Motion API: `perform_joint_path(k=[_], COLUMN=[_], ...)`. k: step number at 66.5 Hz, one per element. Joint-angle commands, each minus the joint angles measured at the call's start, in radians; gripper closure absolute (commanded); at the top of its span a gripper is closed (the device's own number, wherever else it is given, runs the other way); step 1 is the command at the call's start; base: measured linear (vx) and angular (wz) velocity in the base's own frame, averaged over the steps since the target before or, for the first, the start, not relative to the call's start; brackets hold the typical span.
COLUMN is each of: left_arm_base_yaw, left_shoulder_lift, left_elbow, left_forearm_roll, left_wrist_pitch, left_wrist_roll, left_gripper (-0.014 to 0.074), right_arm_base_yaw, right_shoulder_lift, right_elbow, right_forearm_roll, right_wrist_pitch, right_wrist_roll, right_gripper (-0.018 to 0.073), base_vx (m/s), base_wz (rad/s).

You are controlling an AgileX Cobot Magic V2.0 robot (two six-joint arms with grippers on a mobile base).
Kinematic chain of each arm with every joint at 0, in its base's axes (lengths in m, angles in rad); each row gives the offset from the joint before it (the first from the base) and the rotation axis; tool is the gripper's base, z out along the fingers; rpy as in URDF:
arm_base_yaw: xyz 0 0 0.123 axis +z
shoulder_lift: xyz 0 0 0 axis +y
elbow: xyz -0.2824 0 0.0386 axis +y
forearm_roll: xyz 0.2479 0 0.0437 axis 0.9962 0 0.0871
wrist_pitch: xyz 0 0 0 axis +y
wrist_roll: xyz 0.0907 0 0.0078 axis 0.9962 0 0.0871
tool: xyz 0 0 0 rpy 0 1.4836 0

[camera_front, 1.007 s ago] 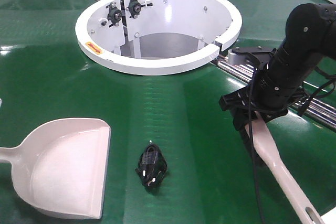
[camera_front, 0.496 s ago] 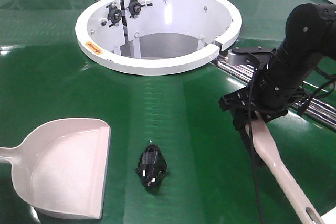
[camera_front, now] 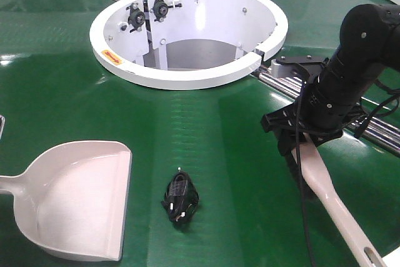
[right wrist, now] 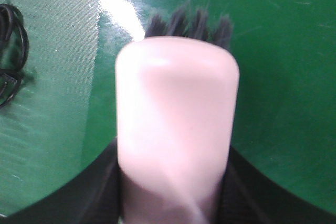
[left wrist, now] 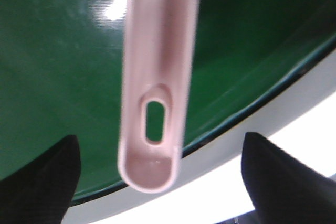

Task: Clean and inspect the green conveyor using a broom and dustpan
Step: 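Reach the left gripper down and grasp the cream dustpan handle, then slide the dustpan with the left gripper up against the black cable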

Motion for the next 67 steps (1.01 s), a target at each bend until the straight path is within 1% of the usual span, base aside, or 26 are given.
perform_joint_path(k=[1, 7, 20, 27, 38, 51, 67], left_arm_base_yaw=[0.002, 0.002, 0.002, 0.002, 0.023, 0.023, 0.023], left_shoulder_lift=[0.001, 0.024, 0.058, 0.073, 0.107, 0.127, 0.127], left_elbow=[-0.057, -0.067, -0.067, -0.067, -0.067, -0.067, -0.067], left_forearm_roll=[0.005, 0.006, 0.058, 0.069, 0.063, 0.067, 0.115], left_wrist_pitch=[-0.011, -0.003, -0.006, -0.029, -0.063, -0.061, -0.045], left_wrist_roll=[-0.018, -0.018, -0.036, -0.038, -0.088, -0.088, -0.084], left_gripper=[0.0017, 0.0017, 0.0017, 0.0017, 0.0017, 0.0017, 0.0025], right_arm_base_yaw=[-0.002, -0.002, -0.002, -0.002, -0.002, -0.002, -0.002], right_shoulder_lift=[-0.048, -0.048, -0.048, -0.048, -0.048, -0.048, -0.048], right_elbow=[-0.029, -0.029, -0.029, -0.029, -0.029, -0.029, -0.029], right_forearm_roll=[0.005, 0.005, 0.005, 0.005, 0.006, 0.006, 0.006], right_wrist_pitch=[0.053, 0.053, 0.053, 0.052, 0.053, 0.051, 0.052], right_wrist_roll=[-0.001, -0.001, -0.001, -0.001, -0.001, -0.001, -0.001], right_gripper=[0.0564, 0.0564, 0.0564, 0.0564, 0.0564, 0.0564, 0.0564], base_vx=[0.00, 0.00, 0.00, 0.00, 0.00, 0.00, 0.00], base_wz=[0.00, 0.00, 0.00, 0.00, 0.00, 0.00, 0.00])
